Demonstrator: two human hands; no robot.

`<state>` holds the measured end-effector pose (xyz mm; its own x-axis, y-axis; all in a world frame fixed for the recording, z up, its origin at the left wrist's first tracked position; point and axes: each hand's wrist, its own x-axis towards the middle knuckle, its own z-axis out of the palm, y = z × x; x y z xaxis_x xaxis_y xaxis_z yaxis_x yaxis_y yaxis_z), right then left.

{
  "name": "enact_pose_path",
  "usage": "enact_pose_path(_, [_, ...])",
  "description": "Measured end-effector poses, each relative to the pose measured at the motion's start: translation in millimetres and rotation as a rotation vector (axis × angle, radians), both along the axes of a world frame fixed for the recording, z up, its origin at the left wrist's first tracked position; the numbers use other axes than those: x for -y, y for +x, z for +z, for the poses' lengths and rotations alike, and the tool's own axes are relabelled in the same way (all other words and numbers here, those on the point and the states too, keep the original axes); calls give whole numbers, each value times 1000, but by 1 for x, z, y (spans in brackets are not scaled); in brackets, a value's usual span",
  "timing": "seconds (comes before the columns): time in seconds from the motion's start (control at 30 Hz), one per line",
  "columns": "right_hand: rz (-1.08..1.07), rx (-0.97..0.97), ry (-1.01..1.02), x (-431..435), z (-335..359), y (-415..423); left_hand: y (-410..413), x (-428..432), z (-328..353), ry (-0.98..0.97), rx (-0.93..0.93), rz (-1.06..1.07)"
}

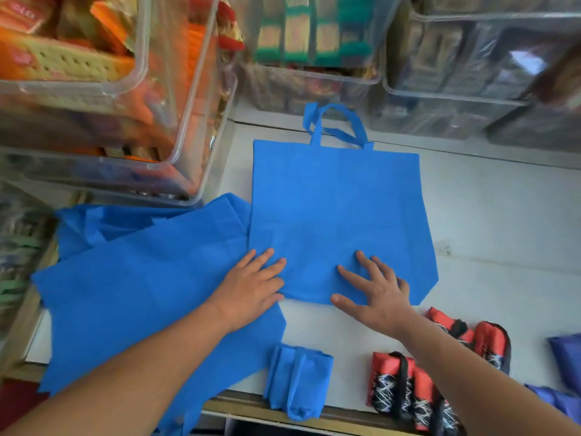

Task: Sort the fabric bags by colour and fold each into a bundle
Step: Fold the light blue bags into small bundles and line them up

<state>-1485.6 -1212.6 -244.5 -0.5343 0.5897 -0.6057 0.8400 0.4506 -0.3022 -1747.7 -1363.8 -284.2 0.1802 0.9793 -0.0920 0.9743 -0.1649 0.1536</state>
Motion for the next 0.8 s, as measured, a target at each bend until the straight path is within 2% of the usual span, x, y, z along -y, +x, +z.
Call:
enact_pose_path(0.1, [72,11,-54,-13,5,9,4,-10,11,-74,43,73])
enact_pose_path(0.17, [151,23,-60,-23,15,17,4,-17,25,-148,228,263])
enact_pose_path(0.23, [158,15,-27,-37,31,27,-1,-23,38,-141,438,471])
enact_pose_path(0.3, [47,-48,-2,-57,46,43,-9,-31,50,-66,584,574])
enact_pose_path(0.43, [-133,-98,-13,-104,66,71,-23,-54,62,0,714,746])
enact_pose_path(0.57, [-493,-321,-129,-131,66,80,-29,-76,75,-128,895,849])
enact_pose_path(0.63, [-621,-384,-89,-140,53,77,-30,-81,74,-213,1033,868])
enact_pose_path(0.67, [-648,-373,-63,-145,45,74,-31,-84,71,-210,1026,891])
enact_pose_path(0.8, [-690,-287,62,-169,15,60,-40,-110,45,-60,680,946])
